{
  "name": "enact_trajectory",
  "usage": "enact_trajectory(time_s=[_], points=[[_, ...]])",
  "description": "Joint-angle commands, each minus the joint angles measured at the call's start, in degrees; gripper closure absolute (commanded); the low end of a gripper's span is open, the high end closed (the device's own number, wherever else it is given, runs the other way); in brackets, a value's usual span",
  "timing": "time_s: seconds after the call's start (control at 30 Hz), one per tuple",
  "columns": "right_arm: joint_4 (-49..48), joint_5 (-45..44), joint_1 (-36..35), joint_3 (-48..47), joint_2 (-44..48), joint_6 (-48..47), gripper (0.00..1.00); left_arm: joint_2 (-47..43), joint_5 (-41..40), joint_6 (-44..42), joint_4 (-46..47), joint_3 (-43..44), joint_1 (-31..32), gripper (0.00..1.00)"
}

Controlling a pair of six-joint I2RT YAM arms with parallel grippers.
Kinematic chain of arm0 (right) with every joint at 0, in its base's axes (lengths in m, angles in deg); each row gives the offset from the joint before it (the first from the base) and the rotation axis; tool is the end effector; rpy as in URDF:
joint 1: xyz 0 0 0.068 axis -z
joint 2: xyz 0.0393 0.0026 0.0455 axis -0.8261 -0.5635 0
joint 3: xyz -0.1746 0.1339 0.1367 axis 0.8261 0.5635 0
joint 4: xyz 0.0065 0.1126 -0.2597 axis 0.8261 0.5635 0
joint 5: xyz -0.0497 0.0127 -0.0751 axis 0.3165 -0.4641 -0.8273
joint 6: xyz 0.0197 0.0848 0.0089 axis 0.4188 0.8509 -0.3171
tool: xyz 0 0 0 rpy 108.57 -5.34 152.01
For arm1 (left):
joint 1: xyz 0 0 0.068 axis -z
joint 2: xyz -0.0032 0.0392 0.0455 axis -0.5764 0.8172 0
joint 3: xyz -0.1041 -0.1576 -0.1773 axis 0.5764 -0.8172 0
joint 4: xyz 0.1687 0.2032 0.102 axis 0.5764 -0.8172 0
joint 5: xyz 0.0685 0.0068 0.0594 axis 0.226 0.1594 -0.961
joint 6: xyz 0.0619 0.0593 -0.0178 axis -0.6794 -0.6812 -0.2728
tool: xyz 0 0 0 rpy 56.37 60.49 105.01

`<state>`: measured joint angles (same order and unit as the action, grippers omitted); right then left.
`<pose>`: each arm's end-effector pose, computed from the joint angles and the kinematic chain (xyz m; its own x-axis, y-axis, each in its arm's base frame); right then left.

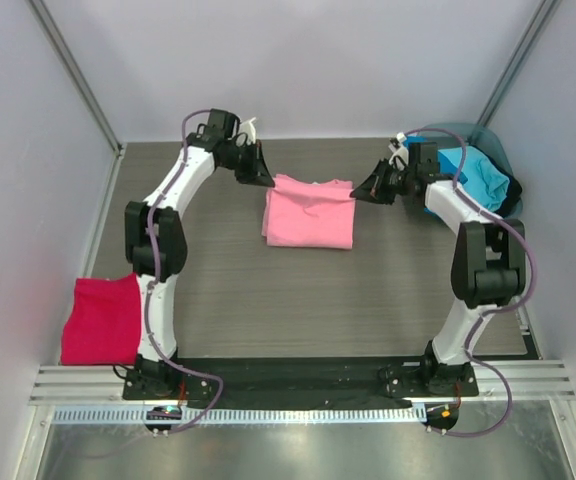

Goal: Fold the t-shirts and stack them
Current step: Fold the tshirt

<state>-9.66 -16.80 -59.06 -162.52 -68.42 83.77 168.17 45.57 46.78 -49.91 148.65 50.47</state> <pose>0.4319 0.0742 0.1975 -0.8317 0.3255 -0.4498 -0.1270 0.6771 0.7248 0.4816 -0.1789 0.2243 -0.9108 -0.0217 -0.4122 0.2724 0.7187 -0.6398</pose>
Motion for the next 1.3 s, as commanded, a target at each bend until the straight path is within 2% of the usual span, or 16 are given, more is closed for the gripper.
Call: enact_trajectory(time_s=[0.0,0.1,0.13,0.23,0.27,0.3,0.37,0.43,0.47,0.5,0.57,0.73,0.77,0.8,1.0,1.27], points=[[-2.06,-2.09,0.98,-6.83,-6.8,-2.56,0.99,7.12,0.93,-2.21,0.4,10.25,-0.5,1.0],[-1.98,-3.66,1.07,-15.5,-14.52,-3.96,0.99,15.89,0.49,-1.78,3.62,19.27,-0.5,1.0],[-2.06,-3.67,1.07,-16.76,-15.87,-3.97,0.99,15.93,0.57,-1.78,3.65,19.33,-0.5,1.0],[-2.76,-4.9,1.07,-21.58,-20.79,-5.37,0.95,18.92,-1.08,-1.08,8.81,21.52,-0.59,0.89],[-3.12,-5.25,1.07,-22.82,-21.76,-5.64,0.91,19.36,-2.14,-0.9,9.79,22.05,-0.5,0.88],[-3.73,-5.69,0.98,-23.97,-22.47,-6.25,0.8,19.71,-3.11,-0.99,11.19,23.62,-0.41,0.84],[-4.26,-6.66,1.07,-27.4,-23.01,-6.52,0.79,19.19,-5.47,-1.34,12.08,24.86,-0.41,0.86],[-4.61,-7.18,0.98,-29.24,-22.31,-7.48,0.7,17.52,-8.02,-1.25,12.88,25.48,-0.5,0.82],[-4.53,-7.19,1.07,-29.43,-21.43,-7.92,0.65,16.82,-9.43,-1.08,12.88,25.39,-0.59,0.75],[-4.44,-7.01,1.07,-29.52,-20.55,-9.05,0.58,16.03,-9.53,-0.73,13.57,25.04,-0.76,0.57],[-3.47,-6.66,0.98,-28.21,-17.14,-10.2,0.56,13.22,-9.18,1.2,14.55,23.37,-1.64,0.32],[0.74,2.99,0.72,-20.05,-10.62,-8.2,0.47,6.11,-2.87,0.24,9.9,16.97,-2.52,0.31],[1.01,4.57,0.46,-18.11,-9.66,-7.58,0.47,5.39,-0.24,1.03,9.11,12.6,-3.04,0.3],[1.36,5.11,0.11,-14.0,-7.82,-7.22,0.47,4.95,4.92,1.82,7.88,10.65,-3.4,0.23],[1.28,6.87,-0.16,-2.56,-3.76,-5.12,0.48,2.93,16.56,5.07,7.17,-3.76,-5.69,0.23],[0.04,6.43,-1.21,1.95,-2.79,-4.14,0.5,7.4,18.77,4.28,5.05,-4.84,-6.13,0.24]])
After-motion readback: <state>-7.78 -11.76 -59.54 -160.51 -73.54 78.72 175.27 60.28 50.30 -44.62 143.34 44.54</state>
